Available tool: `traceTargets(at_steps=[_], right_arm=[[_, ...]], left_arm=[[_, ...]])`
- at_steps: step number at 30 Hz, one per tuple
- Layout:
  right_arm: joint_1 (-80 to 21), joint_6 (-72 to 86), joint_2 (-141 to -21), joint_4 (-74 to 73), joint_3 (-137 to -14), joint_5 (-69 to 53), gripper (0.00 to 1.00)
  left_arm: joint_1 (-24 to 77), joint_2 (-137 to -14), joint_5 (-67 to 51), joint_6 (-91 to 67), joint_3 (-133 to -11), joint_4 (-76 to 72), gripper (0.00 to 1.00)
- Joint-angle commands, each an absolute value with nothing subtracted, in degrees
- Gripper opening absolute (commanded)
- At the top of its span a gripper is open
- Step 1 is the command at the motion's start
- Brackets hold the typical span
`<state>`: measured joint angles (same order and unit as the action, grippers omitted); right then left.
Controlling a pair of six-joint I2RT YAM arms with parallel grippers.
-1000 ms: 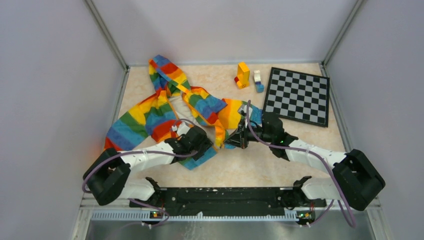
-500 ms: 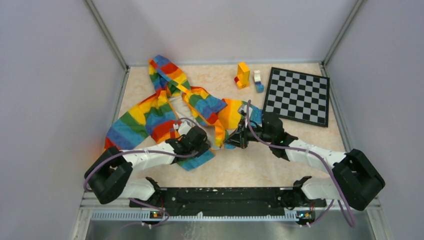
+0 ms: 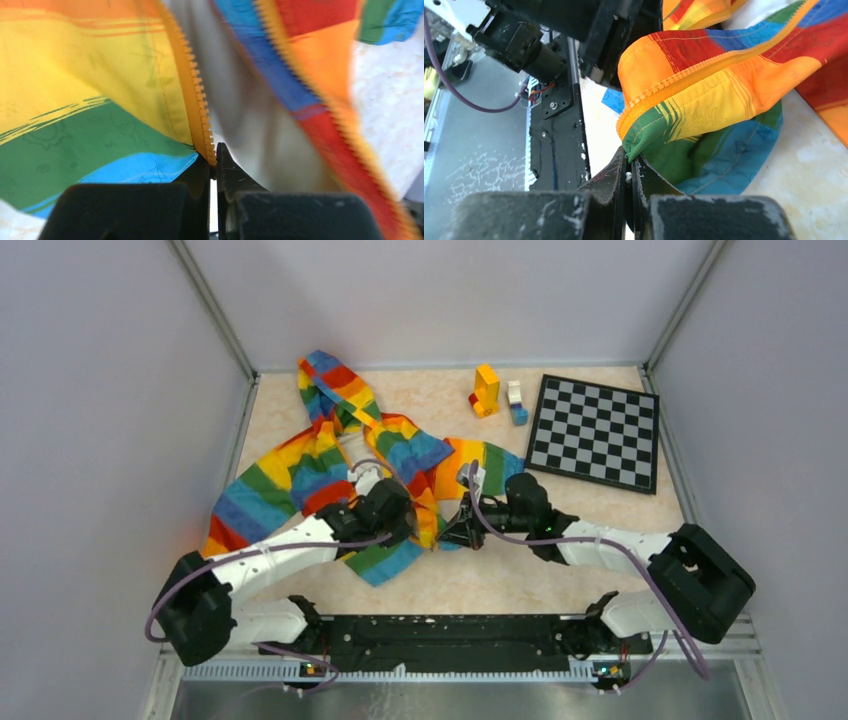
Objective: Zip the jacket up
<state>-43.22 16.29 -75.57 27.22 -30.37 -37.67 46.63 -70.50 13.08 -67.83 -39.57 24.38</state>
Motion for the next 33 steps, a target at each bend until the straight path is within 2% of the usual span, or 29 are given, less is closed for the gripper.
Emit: traceTargets(at_steps=[1,8,15,23,29,33], right_arm=[[-44.74,12.32,-79.75,34.03,-33.24,-40.56,0.0],[-44.75,11.93,-83.92,34.16,-35.65,-45.17,0.0],[-45.36,11.79,-86.33,31.7,-38.22,-44.22,0.0],[-47.14,8.92,-89.71,27.7,-41.83,-46.9,0.0],[-47.45,12.48,-92.43,24.37,-44.93,-47.97,0.0],[-47.7,16.86,-92.53,28.76,-43.3,-47.29,0.0]], left_arm=[[46.76,-64.87,12.85,-62.53,-46.52,36.47,0.0],[46.69,-50.98,10.42,-48.21,-38.8,29.25,0.0],[46.67,-49.41,6.11,-40.34,-39.9,32.36,0.0],[46.62,-50.07,7.93,-43.53,-40.53,31.34,0.0],[46.69,-50.4,10.37,-46.27,-40.45,30.66,0.0],[46.67,-50.79,10.54,-47.2,-40.12,29.83,0.0]])
